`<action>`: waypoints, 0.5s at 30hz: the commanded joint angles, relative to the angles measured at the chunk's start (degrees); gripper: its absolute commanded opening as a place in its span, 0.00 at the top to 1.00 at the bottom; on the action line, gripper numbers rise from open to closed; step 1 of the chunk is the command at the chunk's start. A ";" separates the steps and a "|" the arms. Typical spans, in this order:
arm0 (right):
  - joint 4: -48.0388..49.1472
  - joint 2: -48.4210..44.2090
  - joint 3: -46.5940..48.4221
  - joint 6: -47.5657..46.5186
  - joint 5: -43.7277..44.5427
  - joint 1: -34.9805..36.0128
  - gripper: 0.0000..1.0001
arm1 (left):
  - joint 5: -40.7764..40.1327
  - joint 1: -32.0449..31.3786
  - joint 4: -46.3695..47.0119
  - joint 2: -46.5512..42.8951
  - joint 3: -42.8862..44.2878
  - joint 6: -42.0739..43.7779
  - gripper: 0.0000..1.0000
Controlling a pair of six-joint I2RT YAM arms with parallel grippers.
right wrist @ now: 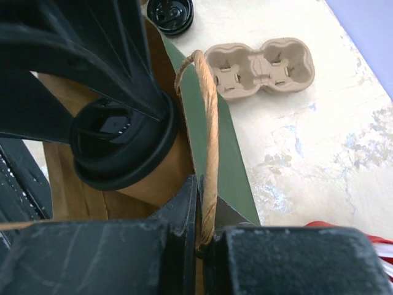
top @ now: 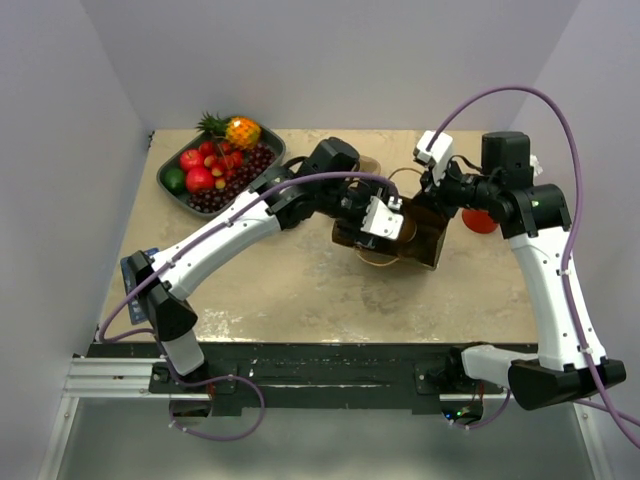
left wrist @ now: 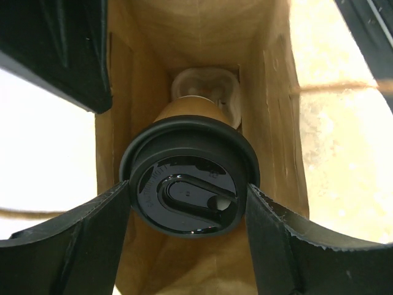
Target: Pack the takeout coffee
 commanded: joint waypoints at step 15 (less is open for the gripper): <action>-2.04 -6.27 -3.10 -8.86 -4.62 1.96 1.00 | -18.33 -4.55 7.78 2.72 -4.20 -1.06 1.00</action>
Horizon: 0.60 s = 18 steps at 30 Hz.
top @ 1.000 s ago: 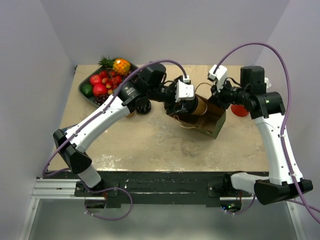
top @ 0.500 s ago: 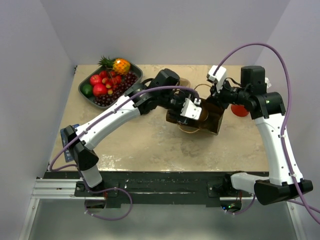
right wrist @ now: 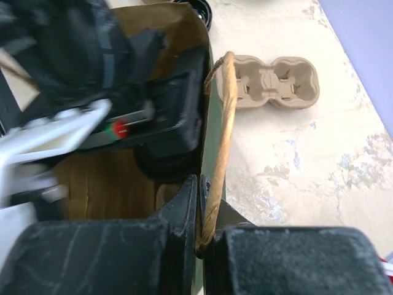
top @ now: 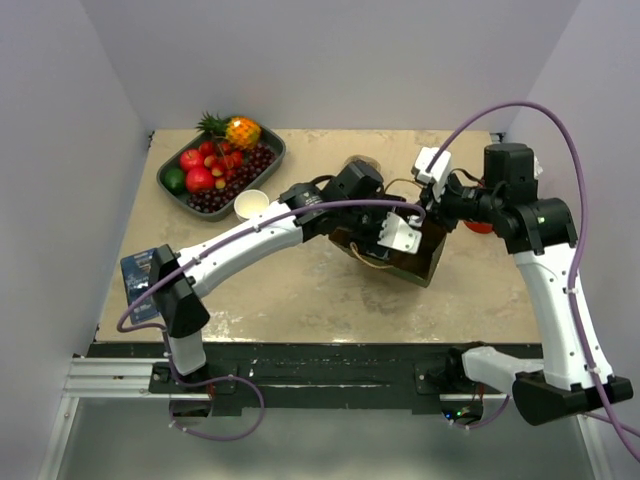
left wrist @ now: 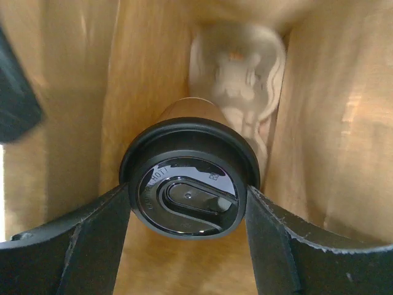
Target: Pack the takeout coffee
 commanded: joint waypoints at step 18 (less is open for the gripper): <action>1.92 -7.02 -5.32 -5.11 -4.19 5.14 1.00 | -10.52 -2.00 17.95 -7.59 -17.99 9.08 1.00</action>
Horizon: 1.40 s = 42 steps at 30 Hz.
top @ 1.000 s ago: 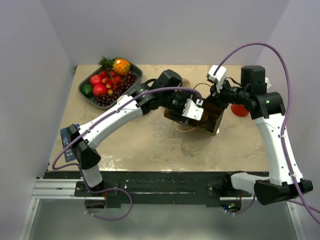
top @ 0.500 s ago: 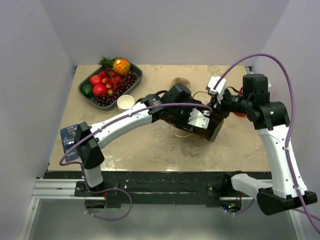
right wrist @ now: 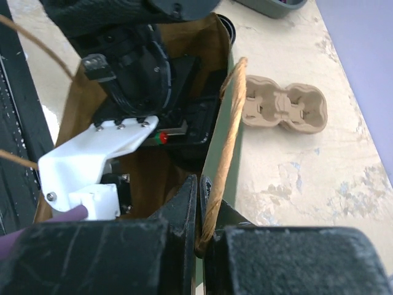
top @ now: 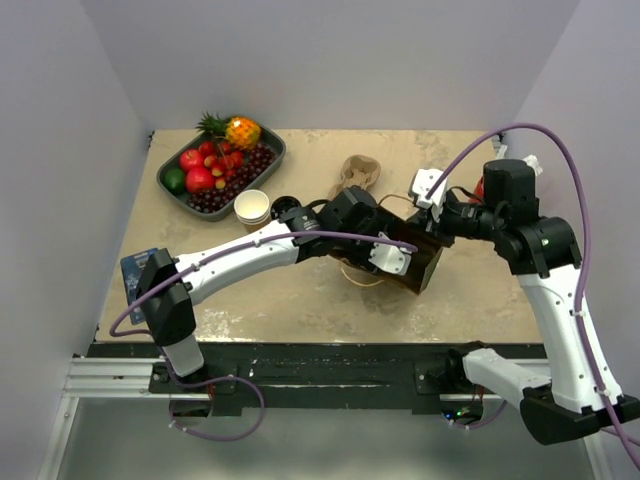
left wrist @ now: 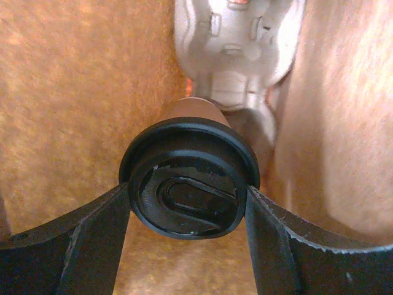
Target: Pack the takeout coffee
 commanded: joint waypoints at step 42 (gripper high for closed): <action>16.79 -3.89 -12.13 16.90 10.82 6.20 1.00 | 3.49 1.73 0.70 -3.44 -5.30 13.62 1.00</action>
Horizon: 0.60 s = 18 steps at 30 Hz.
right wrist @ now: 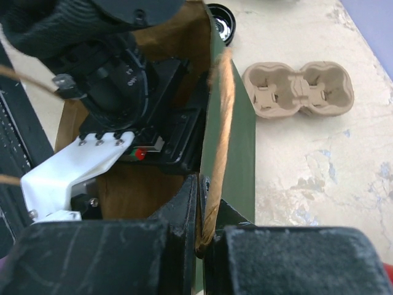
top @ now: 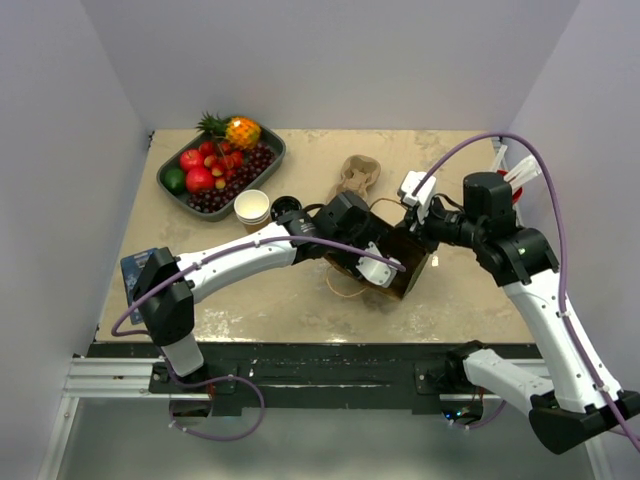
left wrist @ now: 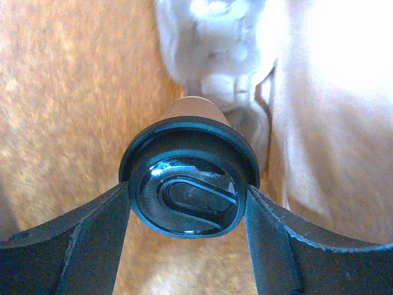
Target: Pack the takeout coffee
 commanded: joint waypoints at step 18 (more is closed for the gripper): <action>3.87 -1.45 -1.12 0.59 -1.31 0.28 1.00 | -3.62 0.62 2.27 -0.66 -1.42 3.97 1.00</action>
